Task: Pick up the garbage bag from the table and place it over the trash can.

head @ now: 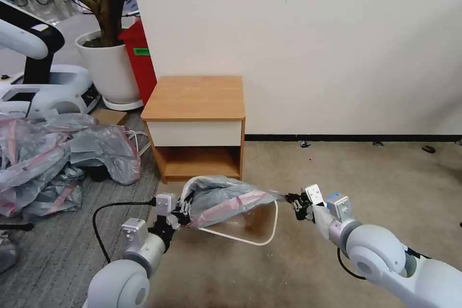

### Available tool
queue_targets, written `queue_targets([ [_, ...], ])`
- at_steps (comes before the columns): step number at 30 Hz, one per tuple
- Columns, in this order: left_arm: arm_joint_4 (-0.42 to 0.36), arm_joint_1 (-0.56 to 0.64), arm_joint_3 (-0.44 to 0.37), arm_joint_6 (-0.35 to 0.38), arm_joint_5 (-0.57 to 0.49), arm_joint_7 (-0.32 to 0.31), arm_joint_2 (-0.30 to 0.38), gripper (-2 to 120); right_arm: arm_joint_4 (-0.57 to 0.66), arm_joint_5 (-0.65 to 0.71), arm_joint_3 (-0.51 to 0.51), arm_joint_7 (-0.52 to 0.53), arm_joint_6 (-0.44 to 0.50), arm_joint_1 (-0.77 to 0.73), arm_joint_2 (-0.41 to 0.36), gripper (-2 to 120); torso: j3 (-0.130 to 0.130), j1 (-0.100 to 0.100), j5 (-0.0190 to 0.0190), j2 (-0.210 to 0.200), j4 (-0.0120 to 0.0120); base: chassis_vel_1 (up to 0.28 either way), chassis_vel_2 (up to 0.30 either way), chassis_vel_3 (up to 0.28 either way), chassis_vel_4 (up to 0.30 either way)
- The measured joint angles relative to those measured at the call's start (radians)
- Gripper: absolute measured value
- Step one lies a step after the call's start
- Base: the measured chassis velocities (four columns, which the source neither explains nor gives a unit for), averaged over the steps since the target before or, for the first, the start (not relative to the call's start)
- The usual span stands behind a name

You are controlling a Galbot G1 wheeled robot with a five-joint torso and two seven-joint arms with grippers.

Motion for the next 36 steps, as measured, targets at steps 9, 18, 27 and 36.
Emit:
queue_targets([
  [9, 0.017, 0.000, -0.010, 0.000, 0.040, -0.005, 0.011, 4, 0.004, -0.032, 0.012, 0.001, 0.007, -0.012, 0.001, 60, 0.000, 0.000, 0.0000, 0.000, -0.0001, 0.000, 0.000, 0.000, 0.000],
  [18, 0.045, -0.016, -0.019, -0.001, 0.043, -0.009, 0.020, 3, 0.005, -0.060, 0.019, 0.008, 0.046, 0.006, -0.014, 92, 0.000, 0.000, 0.0000, 0.000, 0.0000, 0.000, 0.000, 0.000, 0.000],
  [27, 0.085, -0.046, -0.019, -0.028, 0.042, -0.045, -0.013, 3, 0.096, -0.013, 0.088, 0.047, 0.064, -0.017, 0.021, 111, 0.000, 0.000, -0.0002, 0.000, 0.0000, 0.000, 0.000, 0.000, 0.000],
  [36, 0.096, -0.055, -0.004, -0.066, 0.094, -0.054, -0.069, 3, 0.327, 0.462, 0.141, 0.302, -0.018, -0.027, 0.221, 114, 0.000, 0.000, 0.0000, 0.000, 0.0000, 0.000, 0.000, 0.000, 0.000],
])
